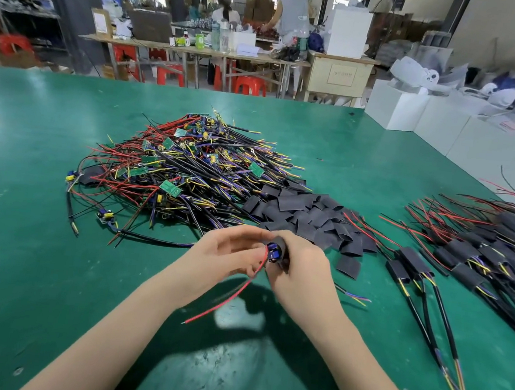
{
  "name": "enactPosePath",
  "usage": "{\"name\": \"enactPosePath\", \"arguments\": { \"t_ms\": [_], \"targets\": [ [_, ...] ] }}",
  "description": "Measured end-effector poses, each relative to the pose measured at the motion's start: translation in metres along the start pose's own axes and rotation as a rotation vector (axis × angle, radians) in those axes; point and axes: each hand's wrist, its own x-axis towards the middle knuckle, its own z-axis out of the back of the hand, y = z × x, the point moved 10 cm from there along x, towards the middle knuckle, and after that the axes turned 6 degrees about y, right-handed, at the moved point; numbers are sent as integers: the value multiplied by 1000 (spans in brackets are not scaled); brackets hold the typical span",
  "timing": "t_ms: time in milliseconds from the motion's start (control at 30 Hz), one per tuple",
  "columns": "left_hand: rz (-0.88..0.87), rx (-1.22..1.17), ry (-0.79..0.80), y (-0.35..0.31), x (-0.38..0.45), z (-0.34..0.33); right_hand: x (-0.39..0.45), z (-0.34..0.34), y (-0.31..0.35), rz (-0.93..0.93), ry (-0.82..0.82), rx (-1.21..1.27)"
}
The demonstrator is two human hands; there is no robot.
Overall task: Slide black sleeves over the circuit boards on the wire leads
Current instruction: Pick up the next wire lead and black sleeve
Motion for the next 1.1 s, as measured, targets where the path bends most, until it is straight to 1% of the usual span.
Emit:
{"name": "enactPosePath", "arguments": {
  "t_ms": [67, 133, 267, 367, 567, 733, 800, 900, 1000, 1067, 1100],
  "targets": [
    [27, -15, -16, 4, 0, 1, 0, -3, -2, -16, 18, -14],
    [34, -4, 3, 5, -1, -1, -1, -9, -3, -15, 60, -25],
    [-9, 38, 34, -2, -2, -4, -2, -12, 1, 17, 88, 24],
    [-31, 1, -61, 0, 0, 4, -2, -11, 7, 74, 79, 8],
    [26, -189, -260, 5, 6, 22, -4, -2, 19, 151, 30, 81],
    [-43, -267, -304, -2, -1, 28, -6, 0, 29, 224, 12, 96],
    [-45, -277, -322, -2, -2, 30, -7, 1, 31, 257, 3, 130],
    [-19, -272, -342, 1, -2, 34, -7, 8, 31, 296, -61, 194],
    [7, -242, -244, 0, 1, 22, -8, 20, 28, 293, -209, 220],
    [-32, -183, -221, -5, 1, 20, -8, 27, 23, 263, -286, 233],
    [-70, -129, -244, -10, 0, 22, -8, 29, 22, 247, -303, 222]
  ]
}}
